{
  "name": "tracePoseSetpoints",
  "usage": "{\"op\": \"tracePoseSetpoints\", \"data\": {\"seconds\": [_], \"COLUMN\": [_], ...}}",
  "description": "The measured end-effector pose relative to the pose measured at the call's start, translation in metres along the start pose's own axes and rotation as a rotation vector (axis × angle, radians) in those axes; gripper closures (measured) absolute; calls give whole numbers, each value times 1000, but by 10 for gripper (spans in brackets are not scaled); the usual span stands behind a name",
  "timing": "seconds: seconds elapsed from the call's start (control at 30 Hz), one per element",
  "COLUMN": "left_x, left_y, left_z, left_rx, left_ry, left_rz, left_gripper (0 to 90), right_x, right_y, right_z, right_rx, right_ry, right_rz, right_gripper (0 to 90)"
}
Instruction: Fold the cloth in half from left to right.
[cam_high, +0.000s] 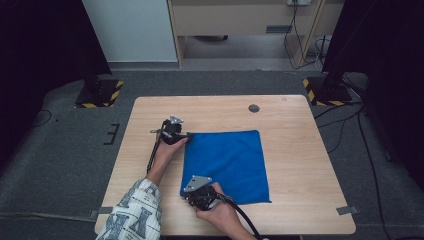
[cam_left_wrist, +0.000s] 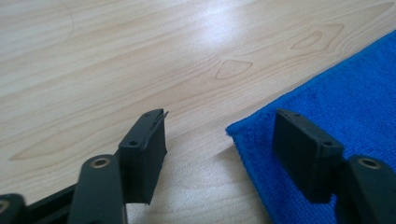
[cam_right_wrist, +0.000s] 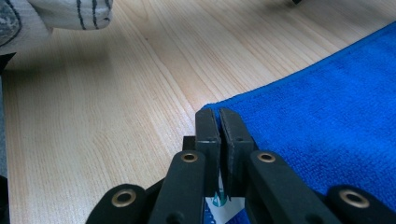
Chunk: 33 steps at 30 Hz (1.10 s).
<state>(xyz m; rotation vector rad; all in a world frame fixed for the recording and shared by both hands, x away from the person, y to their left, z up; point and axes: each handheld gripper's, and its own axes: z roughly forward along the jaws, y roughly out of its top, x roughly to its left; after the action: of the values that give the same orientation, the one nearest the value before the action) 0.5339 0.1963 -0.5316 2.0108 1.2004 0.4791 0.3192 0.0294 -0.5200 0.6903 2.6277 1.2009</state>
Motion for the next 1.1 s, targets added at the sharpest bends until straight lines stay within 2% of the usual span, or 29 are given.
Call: {"op": "tracePoseSetpoints", "data": {"seconds": [0.07,0.1,0.17,0.23,0.3,0.4,0.47,0.57,0.6,0.73,0.8,0.9,0.93,1.1], "left_x": [-1,-1,-1,-2,-2,-5,-6,-8,-9,-16,-19,-20,-20,-15], "left_y": [-1,-1,-1,0,0,0,1,6,9,23,28,32,33,34], "left_z": [2,2,2,1,0,1,0,-5,-7,-14,-18,-19,-19,-21], "left_rx": [1,6,4,11,8,15,7,-27,-19,-21,-43,-21,-20,-20], "left_ry": [-21,-15,-26,-24,-76,-105,-116,-114,-115,-101,-95,-87,-84,-77], "left_rz": [-6,3,-11,-9,-21,-9,-26,-30,-30,0,8,15,11,-9], "left_gripper": [393,418,487,592,707,821,838,864,867,872,872,873,874,877], "right_x": [0,0,0,-1,-1,0,0,-1,-1,1,3,6,8,12], "right_y": [0,0,0,1,1,2,2,1,2,3,4,6,8,11], "right_z": [0,0,0,-1,-2,-6,-7,-9,-9,-12,-14,-18,-21,-26], "right_rx": [1,0,-5,-8,-12,-21,-27,-28,-29,-40,-47,-56,-61,-79], "right_ry": [1,2,0,4,4,3,2,2,0,-7,-16,-28,-43,-59], "right_rz": [-1,1,5,7,9,11,13,17,19,19,21,27,20,18], "right_gripper": [872,873,873,873,873,873,873,874,874,875,875,874,874,880]}}
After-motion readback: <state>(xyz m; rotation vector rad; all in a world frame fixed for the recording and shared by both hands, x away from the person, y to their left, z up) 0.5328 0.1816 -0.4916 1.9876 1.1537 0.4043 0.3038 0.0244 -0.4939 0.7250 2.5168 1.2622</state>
